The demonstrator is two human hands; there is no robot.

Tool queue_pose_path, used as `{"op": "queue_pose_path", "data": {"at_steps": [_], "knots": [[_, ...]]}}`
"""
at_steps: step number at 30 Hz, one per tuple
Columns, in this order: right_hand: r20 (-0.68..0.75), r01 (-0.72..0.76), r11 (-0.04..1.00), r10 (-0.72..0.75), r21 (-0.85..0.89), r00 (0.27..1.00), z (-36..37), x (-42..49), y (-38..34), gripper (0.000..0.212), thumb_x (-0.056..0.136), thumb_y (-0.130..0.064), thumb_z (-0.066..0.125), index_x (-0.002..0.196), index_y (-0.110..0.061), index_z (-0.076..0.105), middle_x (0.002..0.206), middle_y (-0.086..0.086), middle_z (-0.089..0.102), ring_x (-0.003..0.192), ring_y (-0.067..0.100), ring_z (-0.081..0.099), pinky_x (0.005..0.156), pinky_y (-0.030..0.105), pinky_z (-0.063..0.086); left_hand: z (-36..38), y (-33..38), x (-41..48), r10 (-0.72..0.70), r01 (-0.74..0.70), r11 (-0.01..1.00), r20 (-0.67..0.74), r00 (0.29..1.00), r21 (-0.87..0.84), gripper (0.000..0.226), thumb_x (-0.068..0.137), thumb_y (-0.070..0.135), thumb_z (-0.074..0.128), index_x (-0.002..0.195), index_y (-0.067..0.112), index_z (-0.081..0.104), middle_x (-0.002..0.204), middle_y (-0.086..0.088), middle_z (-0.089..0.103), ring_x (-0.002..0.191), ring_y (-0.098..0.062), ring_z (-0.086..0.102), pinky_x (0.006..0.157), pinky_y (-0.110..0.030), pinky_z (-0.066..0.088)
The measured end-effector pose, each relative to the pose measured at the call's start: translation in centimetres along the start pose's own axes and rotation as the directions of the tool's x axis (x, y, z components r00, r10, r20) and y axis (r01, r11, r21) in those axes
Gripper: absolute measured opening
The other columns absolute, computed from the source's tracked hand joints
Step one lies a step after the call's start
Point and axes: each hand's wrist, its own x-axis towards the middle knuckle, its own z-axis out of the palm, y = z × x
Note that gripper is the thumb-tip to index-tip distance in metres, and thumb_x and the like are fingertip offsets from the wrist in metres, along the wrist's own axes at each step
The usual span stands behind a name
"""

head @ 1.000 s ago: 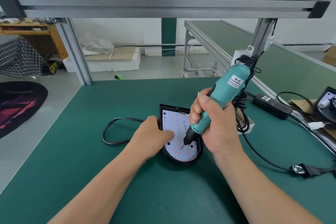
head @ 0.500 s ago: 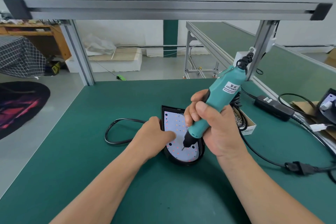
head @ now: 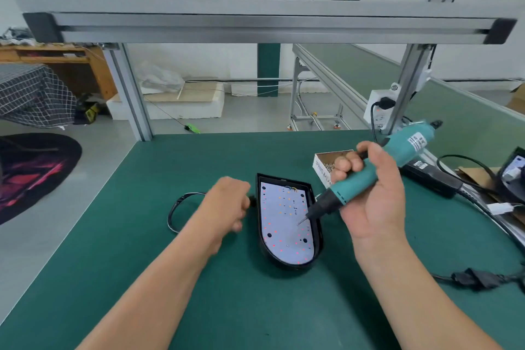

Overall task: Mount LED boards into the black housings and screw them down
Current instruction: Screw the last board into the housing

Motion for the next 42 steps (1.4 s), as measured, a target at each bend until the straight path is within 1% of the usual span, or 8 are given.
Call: {"op": "queue_pose_path", "data": {"at_steps": [3,6,9,14,18,24,33,42], "knots": [[-0.144,0.030,0.998,-0.021,0.061,0.989,-0.8,0.8,-0.3,0.011,0.098,-0.019,0.062,0.089,-0.014,0.062,0.072,0.000,0.046,0.069,0.016,0.053,0.063,0.025,0.049,-1.0,0.4,-0.2,-0.043,0.072,0.847,0.068,0.997,-0.527,0.022,0.102,-0.010,0.042,0.112,-0.004,0.061,0.082,-0.010,0.061,0.057,-0.013,0.053,0.050,-0.024,0.051],[-0.171,0.041,0.995,-0.026,0.088,0.985,-1.0,1.1,-0.2,0.012,0.097,-0.017,0.063,0.086,-0.014,0.064,0.071,0.000,0.047,0.068,0.017,0.053,0.063,0.025,0.050,-1.0,0.6,-0.5,-0.013,0.102,0.740,0.137,0.990,-0.665,0.023,0.107,-0.008,0.042,0.117,-0.009,0.063,0.079,-0.010,0.072,0.060,-0.010,0.066,0.052,-0.018,0.055],[-0.144,0.035,0.994,-0.020,0.102,0.989,-1.0,1.0,-0.3,0.016,0.098,-0.016,0.062,0.083,-0.014,0.066,0.071,0.000,0.048,0.067,0.017,0.054,0.062,0.025,0.051,-0.6,0.8,-0.8,0.016,0.098,0.746,0.164,0.986,-0.659,0.017,0.109,0.007,0.052,0.116,-0.002,0.064,0.084,-0.006,0.077,0.059,-0.005,0.067,0.043,-0.015,0.049],[-0.137,0.034,0.993,-0.018,0.117,0.990,-0.6,0.8,-0.4,0.013,0.098,-0.016,0.061,0.086,-0.013,0.064,0.071,0.000,0.046,0.067,0.017,0.053,0.061,0.025,0.051,-0.5,0.9,-1.3,0.114,0.031,0.815,0.213,0.970,-0.579,0.029,0.090,0.038,0.071,0.093,0.011,0.062,0.070,0.000,0.061,0.045,-0.005,0.045,0.036,-0.014,0.031],[-0.145,0.036,0.993,-0.019,0.116,0.989,-0.5,0.6,-0.5,0.013,0.097,-0.015,0.063,0.084,-0.013,0.066,0.072,0.001,0.047,0.068,0.017,0.054,0.061,0.025,0.051,-0.3,1.1,-1.9,0.149,0.039,0.826,0.283,0.947,-0.563,0.026,0.087,0.032,0.075,0.096,0.008,0.069,0.076,-0.004,0.064,0.048,-0.007,0.048,0.038,-0.015,0.035],[-0.125,0.032,0.990,-0.015,0.140,0.992,-0.3,0.4,-0.7,0.011,0.094,-0.015,0.066,0.083,-0.013,0.067,0.073,0.001,0.048,0.069,0.016,0.055,0.062,0.026,0.051,-0.1,1.1,-2.5,0.164,0.034,0.871,0.355,0.920,-0.491,0.016,0.102,0.008,0.064,0.116,0.000,0.063,0.110,-0.022,0.078,0.063,-0.012,0.068,0.048,-0.019,0.048],[-0.076,0.081,0.973,-0.066,0.215,0.995,0.1,0.2,-1.4,0.012,0.098,-0.019,0.064,0.088,-0.012,0.062,0.074,0.000,0.048,0.070,0.017,0.054,0.064,0.026,0.051,0.5,1.4,-3.5,0.196,-0.005,0.891,0.375,0.906,-0.454,0.013,0.088,0.025,0.077,0.093,0.012,0.077,0.092,-0.012,0.072,0.059,-0.009,0.056,0.041,-0.017,0.037],[-0.057,0.131,0.957,-0.121,0.257,0.991,0.9,-0.1,-2.3,0.013,0.099,-0.019,0.063,0.089,-0.012,0.063,0.075,0.000,0.047,0.071,0.016,0.054,0.066,0.025,0.051,1.0,1.6,-4.6,0.197,0.021,0.880,0.406,0.893,-0.474,0.031,0.091,0.016,0.073,0.117,0.000,0.067,0.106,-0.022,0.078,0.087,-0.024,0.080,0.055,-0.025,0.061]]}}
